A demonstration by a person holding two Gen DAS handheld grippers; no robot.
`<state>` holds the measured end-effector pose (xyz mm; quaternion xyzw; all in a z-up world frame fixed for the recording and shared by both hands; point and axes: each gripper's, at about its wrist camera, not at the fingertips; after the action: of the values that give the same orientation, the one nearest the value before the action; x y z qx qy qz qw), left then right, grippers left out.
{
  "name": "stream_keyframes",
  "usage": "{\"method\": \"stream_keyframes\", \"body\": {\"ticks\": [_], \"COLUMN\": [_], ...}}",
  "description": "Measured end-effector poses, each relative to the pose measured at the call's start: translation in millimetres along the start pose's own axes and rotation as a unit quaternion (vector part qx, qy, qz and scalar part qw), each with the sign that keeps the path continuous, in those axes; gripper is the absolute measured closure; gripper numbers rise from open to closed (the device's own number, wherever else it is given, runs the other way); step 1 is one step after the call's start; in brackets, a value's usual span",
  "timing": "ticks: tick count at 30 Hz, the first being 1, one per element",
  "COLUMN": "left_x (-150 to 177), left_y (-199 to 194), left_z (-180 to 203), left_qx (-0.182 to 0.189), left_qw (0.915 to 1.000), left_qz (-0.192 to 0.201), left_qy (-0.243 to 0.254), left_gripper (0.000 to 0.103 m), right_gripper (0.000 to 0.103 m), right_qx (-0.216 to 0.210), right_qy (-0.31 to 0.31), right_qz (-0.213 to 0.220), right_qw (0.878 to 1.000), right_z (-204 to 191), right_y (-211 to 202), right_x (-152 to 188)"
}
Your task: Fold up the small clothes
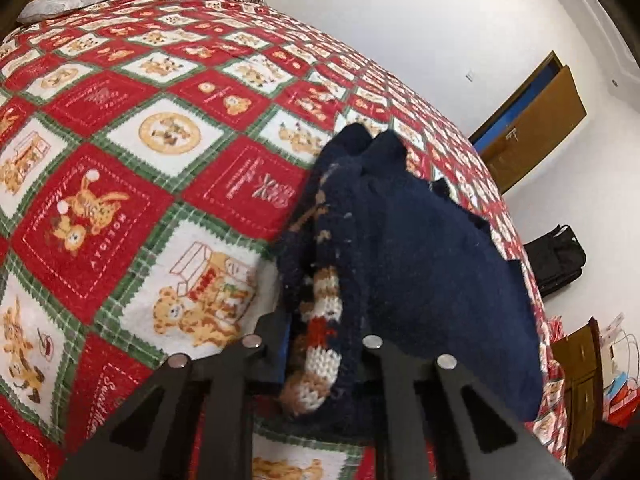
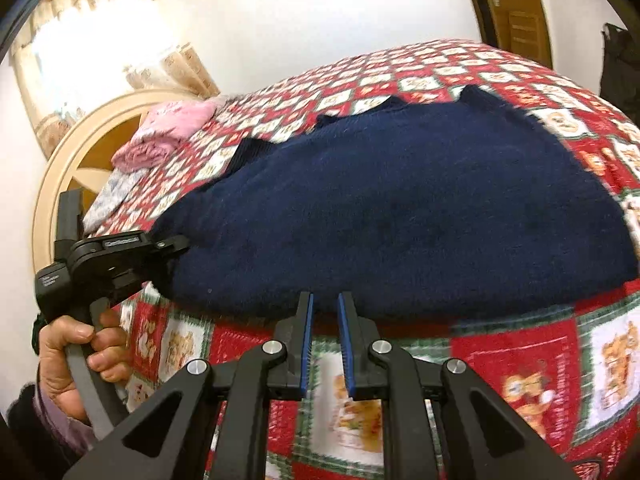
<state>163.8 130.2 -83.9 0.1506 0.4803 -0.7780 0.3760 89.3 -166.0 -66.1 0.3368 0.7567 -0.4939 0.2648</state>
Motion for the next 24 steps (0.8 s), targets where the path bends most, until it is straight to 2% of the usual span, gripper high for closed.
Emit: {"method": "stream_keyframes", "body": {"ticks": [3,7,13,16,19,20,21,23,24], "left_x": [-9.7,-19.7,0.5,24.3,44.2,49.0,52.1,54.0,55.4], "left_y": [-13.9,-28.8,-34.7,-29.3,-21.5,-19.7,-18.9,-15.5,-14.8], "left_z": [25.1,82.4,173.8,199.7,199.3,196.9,194.9,191.5,192.9], "left_qx": [0.024,0.065,0.133,0.153,0.163,0.166,0.167,0.168,0.169], "left_qw": [0.9995,0.9952,0.9785,0.968,0.9651,0.9651,0.9651,0.9652,0.9649], "left_qz": [0.012,0.025,0.029,0.025,0.015,0.014,0.014,0.012,0.013], "left_qy": [0.017,0.068,0.155,0.198,0.204,0.202,0.201,0.2,0.201], "left_gripper": [0.087,0.087,0.087,0.087,0.087,0.087,0.087,0.087,0.087], "right_gripper": [0.09,0.09,0.09,0.09,0.087,0.067,0.033,0.009,0.008], "right_qx": [0.017,0.044,0.068,0.041,-0.027,-0.07,-0.12,-0.197,-0.221], "right_qy": [0.02,0.061,0.102,0.115,0.139,0.15,0.173,0.23,0.252], "right_qz": [0.021,0.047,0.077,0.081,0.069,0.059,0.047,0.043,0.038], "right_qw": [0.999,0.996,0.989,0.989,0.987,0.984,0.976,0.952,0.941], "right_z": [19.5,56.6,100.7,113.4,121.0,121.8,124.2,128.4,129.2], "right_y": [-12.0,-31.7,-58.7,-63.4,-58.9,-53.0,-46.1,-30.9,-21.5], "right_x": [-9.2,-21.8,-30.0,-33.6,-50.5,-59.9,-69.0,-85.6,-94.5]}}
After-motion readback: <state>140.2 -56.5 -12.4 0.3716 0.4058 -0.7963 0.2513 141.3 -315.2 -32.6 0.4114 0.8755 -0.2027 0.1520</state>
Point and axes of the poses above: each gripper's, at about its wrist camera, not at the fingertips, and y roughly the way its jaws point, z to its right, x to its underside, and after that the axes turned 7 degrees about z, right-handed
